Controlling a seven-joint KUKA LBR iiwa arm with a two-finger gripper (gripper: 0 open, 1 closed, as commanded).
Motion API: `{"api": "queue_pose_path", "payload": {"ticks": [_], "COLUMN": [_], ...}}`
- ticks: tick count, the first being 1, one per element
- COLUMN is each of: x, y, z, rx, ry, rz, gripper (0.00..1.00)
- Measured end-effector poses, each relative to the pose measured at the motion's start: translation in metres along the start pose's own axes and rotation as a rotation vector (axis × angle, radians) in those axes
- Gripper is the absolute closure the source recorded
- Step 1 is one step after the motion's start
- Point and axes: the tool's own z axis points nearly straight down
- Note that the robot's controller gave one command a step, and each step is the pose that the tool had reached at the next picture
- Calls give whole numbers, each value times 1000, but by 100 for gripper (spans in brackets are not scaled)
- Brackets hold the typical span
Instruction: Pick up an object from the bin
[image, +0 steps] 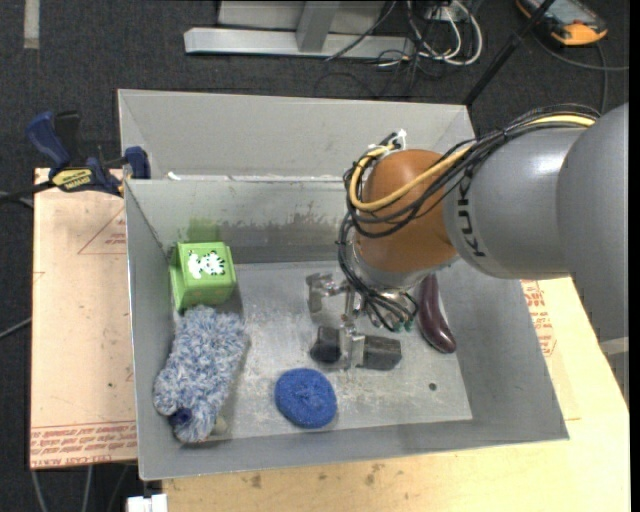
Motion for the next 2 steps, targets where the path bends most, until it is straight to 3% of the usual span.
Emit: {"api": "queue_pose_path", "payload": {"ticks": [1,2], "x": [28,45], "y": [-7,-9], "z": [16,21], "rx": [-1,0], "ry": [1,3], "rz": [32,62], "gripper": [0,0]}}
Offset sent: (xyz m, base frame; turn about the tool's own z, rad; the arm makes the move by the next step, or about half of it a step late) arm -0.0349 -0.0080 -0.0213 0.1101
